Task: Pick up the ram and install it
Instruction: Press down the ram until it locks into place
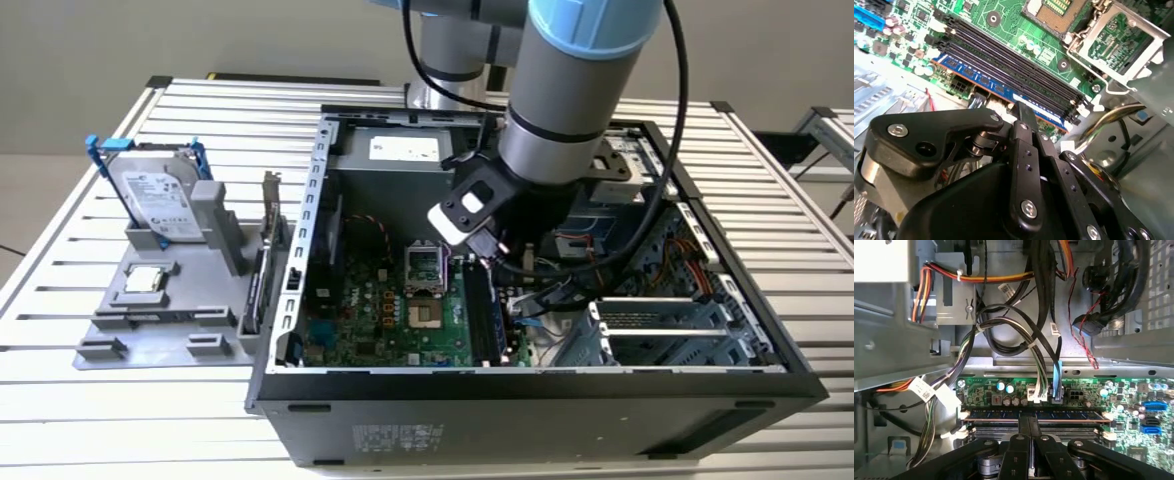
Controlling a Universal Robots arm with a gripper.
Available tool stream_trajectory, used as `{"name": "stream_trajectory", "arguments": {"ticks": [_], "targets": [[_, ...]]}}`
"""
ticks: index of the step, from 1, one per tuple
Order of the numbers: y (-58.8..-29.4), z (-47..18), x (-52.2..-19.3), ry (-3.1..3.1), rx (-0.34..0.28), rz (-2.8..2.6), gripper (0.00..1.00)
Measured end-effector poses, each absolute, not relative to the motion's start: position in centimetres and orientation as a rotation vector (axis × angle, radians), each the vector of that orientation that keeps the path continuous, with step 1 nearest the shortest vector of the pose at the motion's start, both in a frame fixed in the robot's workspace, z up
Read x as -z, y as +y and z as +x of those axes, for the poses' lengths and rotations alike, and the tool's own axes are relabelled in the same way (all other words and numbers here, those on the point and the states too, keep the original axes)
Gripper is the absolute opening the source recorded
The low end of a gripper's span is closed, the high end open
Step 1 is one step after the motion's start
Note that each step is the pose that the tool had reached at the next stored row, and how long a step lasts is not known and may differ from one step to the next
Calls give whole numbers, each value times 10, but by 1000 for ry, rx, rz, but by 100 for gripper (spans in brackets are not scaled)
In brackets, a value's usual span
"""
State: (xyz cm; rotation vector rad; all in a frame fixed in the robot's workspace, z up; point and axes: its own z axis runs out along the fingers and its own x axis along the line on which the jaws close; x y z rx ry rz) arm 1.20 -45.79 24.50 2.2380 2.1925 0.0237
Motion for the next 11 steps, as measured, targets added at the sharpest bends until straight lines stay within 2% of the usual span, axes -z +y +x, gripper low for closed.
{"name": "stream_trajectory", "arguments": {"ticks": [11], "targets": [[-458, 12, -280, 2192, -24, 2238, 0]]}}
